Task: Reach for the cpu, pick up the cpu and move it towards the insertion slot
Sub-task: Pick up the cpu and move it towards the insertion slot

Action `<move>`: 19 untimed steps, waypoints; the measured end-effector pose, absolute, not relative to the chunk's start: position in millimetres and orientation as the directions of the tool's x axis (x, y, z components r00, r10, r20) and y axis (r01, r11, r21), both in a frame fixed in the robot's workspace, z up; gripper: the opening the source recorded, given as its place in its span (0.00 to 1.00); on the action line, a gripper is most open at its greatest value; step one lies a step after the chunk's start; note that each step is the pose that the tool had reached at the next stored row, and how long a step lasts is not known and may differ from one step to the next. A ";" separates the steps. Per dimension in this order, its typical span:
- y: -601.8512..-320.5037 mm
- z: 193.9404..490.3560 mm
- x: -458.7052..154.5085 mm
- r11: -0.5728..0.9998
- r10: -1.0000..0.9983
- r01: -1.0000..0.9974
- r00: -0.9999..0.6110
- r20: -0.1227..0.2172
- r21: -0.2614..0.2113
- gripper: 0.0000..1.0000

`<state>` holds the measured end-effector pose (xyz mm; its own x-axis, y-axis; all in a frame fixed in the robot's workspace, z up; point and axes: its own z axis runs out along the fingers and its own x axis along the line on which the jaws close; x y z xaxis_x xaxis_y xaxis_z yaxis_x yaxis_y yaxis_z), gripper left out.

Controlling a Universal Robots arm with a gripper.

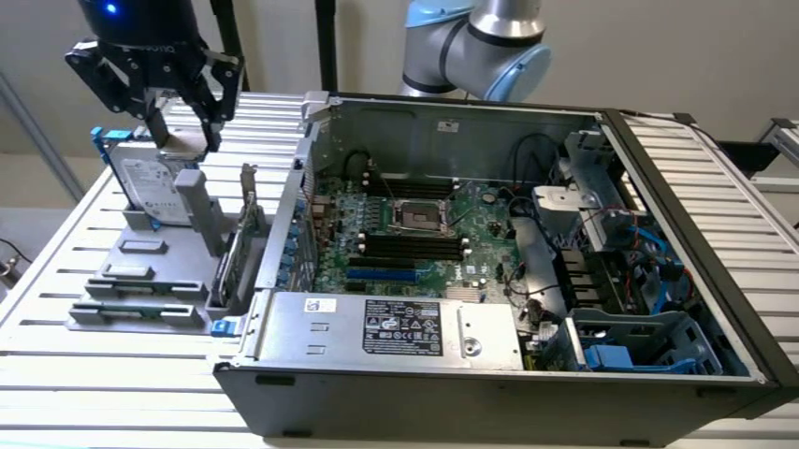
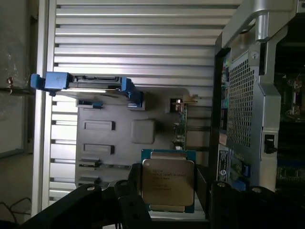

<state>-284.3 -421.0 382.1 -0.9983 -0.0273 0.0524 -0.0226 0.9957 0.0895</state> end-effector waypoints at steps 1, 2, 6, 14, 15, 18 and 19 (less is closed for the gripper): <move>-421.0 382.2 -279.8 0.996 -0.027 -0.023 -0.998 0.052 0.091 0.55; -421.0 382.3 -275.2 0.995 -0.027 -0.023 -0.998 0.052 0.093 0.55; -421.0 382.6 -256.9 0.995 -0.028 -0.023 -0.998 0.052 0.098 0.55; -421.0 383.3 -220.5 0.994 -0.028 -0.023 -0.998 0.052 0.109 0.55; -421.0 383.4 -216.0 0.994 -0.028 -0.023 -0.998 0.052 0.111 0.55; -421.0 383.6 -202.6 0.993 -0.029 -0.023 -0.998 0.052 0.115 0.55; -421.0 383.7 -197.9 0.993 -0.029 -0.023 -0.998 0.052 0.116 0.55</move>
